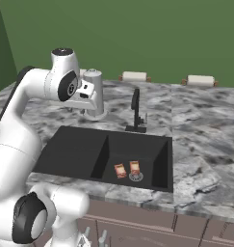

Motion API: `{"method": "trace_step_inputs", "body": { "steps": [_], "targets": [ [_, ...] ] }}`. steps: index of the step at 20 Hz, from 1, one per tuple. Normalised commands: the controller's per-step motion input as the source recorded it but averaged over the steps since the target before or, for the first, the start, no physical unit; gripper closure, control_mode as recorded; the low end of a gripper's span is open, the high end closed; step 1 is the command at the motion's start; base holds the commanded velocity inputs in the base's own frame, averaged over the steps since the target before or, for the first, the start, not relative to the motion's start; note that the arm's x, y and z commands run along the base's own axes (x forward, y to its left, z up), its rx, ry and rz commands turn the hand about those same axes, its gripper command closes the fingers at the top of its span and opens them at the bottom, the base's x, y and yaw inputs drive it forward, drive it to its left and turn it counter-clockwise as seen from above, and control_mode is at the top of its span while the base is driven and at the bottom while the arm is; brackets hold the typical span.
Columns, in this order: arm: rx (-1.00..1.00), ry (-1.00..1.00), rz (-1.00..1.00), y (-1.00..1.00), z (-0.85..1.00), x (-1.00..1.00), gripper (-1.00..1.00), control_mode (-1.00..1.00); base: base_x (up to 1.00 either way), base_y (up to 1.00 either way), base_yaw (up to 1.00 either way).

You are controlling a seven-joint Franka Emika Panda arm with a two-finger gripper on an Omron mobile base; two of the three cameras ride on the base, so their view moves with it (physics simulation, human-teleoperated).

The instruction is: Pick up the bar soap and bar soap from the sink, and place them back in the cabinet, and close the cabinet doors.

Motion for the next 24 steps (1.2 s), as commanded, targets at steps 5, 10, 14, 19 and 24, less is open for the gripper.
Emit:
{"method": "trace_step_inputs", "body": {
  "steps": [5,10,14,19,24],
  "targets": [
    [0.00,0.00,0.00,-0.06,0.00,0.00,-1.00,-1.00,0.00,0.00,0.00],
    [0.00,0.00,0.00,-0.17,-0.04,0.00,-1.00,-1.00,0.00,0.00,0.00],
    [0.00,0.00,0.00,-0.28,-0.15,-0.01,-1.00,-1.00,0.00,0.00,0.00],
    [-0.03,0.00,0.00,-0.24,-0.23,-0.02,-1.00,-1.00,0.00,0.00,0.00],
    [-0.05,0.00,0.00,-0.22,-0.34,0.00,-1.00,-1.00,0.00,0.00,0.00]
  ]
}}
